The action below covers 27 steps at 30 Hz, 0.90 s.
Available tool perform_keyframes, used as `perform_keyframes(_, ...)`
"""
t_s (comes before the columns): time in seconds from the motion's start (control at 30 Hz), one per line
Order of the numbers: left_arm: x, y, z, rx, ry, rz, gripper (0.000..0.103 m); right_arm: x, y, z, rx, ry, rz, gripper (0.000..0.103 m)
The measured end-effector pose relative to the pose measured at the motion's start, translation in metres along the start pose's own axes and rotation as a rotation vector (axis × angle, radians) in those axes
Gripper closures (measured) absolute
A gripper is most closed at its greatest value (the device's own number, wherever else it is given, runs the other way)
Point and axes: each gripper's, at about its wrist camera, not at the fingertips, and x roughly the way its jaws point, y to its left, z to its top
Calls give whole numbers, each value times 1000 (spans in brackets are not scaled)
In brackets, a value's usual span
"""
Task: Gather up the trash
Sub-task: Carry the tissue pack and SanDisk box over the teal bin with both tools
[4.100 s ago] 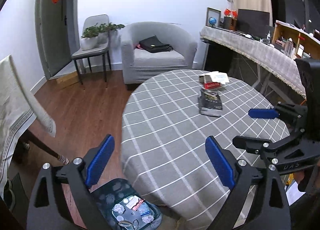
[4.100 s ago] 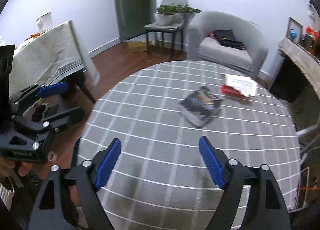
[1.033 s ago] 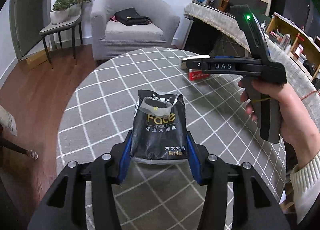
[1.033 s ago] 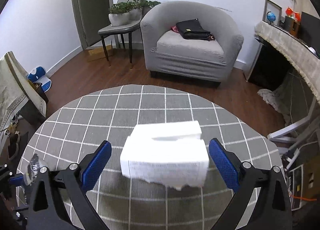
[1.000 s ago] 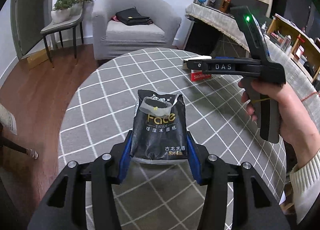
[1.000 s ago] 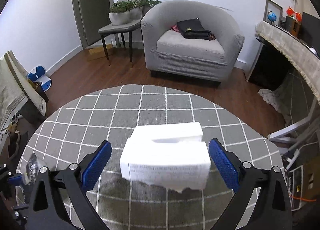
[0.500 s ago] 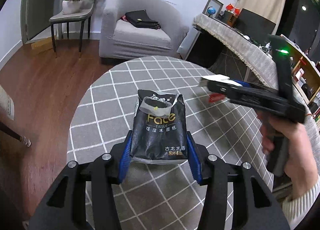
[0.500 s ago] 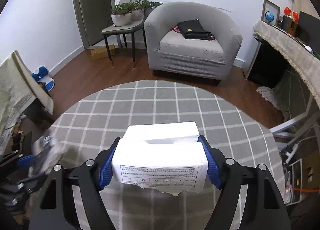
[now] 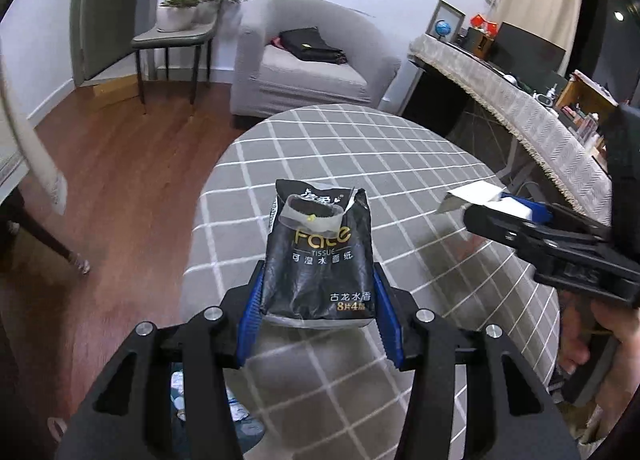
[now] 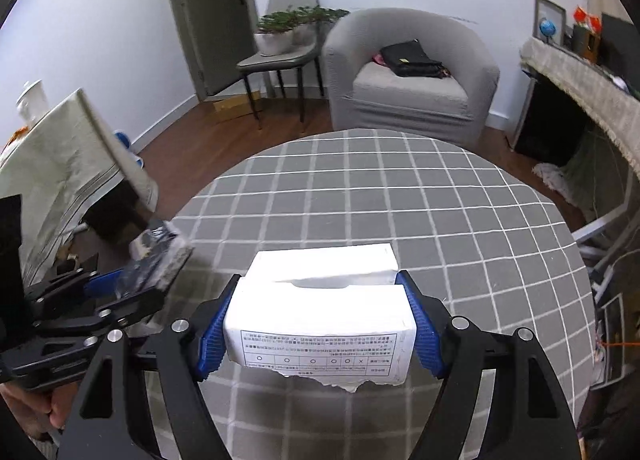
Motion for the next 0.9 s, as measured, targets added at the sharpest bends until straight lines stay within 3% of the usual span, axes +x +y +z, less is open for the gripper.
perform_keyframes(0.5,-40,35,-34,-34,-80,79,50,-8,69,-11,-44,-28,129,27)
perform_keyframes(0.9,-17,107,-70,-129,63,135,50,12,124,-10,-92,-1,229,27)
